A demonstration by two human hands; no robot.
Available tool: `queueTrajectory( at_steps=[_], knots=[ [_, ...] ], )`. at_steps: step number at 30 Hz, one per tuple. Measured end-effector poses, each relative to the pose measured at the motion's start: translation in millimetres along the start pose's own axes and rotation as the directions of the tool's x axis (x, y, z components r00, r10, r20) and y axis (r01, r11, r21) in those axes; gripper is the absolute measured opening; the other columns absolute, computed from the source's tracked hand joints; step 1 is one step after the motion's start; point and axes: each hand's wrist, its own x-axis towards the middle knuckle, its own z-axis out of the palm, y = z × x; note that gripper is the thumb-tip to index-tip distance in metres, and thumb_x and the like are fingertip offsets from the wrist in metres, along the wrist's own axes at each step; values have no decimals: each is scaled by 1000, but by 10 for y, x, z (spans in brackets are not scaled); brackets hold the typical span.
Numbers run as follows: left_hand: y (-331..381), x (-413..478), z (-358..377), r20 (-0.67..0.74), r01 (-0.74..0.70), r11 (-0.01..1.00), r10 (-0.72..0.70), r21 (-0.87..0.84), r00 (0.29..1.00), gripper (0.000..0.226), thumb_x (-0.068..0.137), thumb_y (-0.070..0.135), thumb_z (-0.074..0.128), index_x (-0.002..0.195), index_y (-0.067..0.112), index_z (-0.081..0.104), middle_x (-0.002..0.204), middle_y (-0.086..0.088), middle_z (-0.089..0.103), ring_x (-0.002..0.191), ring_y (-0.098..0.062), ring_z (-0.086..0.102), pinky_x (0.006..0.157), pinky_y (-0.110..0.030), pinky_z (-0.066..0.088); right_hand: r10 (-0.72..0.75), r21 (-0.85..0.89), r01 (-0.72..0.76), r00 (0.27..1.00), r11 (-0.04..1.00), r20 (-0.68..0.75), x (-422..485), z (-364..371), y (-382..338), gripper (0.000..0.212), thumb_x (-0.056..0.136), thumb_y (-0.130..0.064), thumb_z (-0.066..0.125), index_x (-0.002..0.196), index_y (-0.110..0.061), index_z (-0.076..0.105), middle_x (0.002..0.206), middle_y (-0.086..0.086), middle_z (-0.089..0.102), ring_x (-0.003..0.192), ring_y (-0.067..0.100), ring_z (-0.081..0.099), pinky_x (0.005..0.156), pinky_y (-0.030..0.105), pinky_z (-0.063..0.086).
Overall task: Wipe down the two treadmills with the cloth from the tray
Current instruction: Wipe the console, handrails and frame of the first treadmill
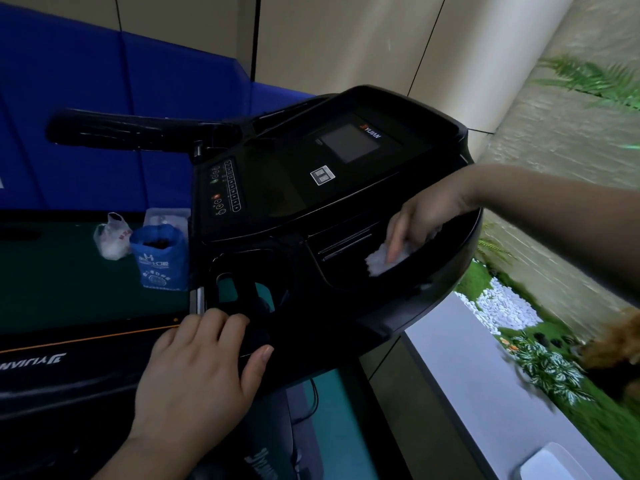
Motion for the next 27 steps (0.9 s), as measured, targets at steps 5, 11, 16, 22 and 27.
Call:
queueTrajectory(
  at_steps=[5,11,16,22,27],
  knots=[
    [-2,-1,3,4,1,1000,-1,9,1000,50,88,55,34,97,16,64,83,-2,55,76,-27,54,65,-39,43,-94,187,76,992,979,89,285,265,-305,28,92,-22,50,108,-31,72,109,10,61,88,23,52,72,28,38],
    [2,-3,13,-17,-7,1000,7,12,1000,48,88,54,35,97,16,63,83,-2,54,76,-27,54,65,-39,42,-11,68,4,994,998,108,286,172,-296,27,98,-21,48,96,-34,72,100,12,61,88,27,53,77,33,45],
    [-10,2,14,3,-6,1000,6,25,1000,47,89,55,35,98,17,62,85,-2,55,78,-26,53,66,-39,40,60,-265,-32,993,964,101,298,133,-460,22,97,-18,53,98,-38,63,98,9,61,84,23,56,72,30,49],
    [-6,-4,15,0,-9,1000,9,22,1000,46,89,55,36,96,18,62,85,-1,55,78,-25,53,66,-38,41,-162,-314,140,986,939,-46,527,324,-542,27,93,-6,56,114,-16,69,129,8,58,116,24,55,97,29,42],
    [14,-9,23,-14,-8,1000,8,29,1000,46,89,54,37,98,17,62,85,-2,56,78,-26,54,66,-39,41,-240,-347,164,952,924,-189,583,403,-461,24,94,-7,54,113,-12,67,136,8,51,126,26,48,104,35,37]
  ],
)
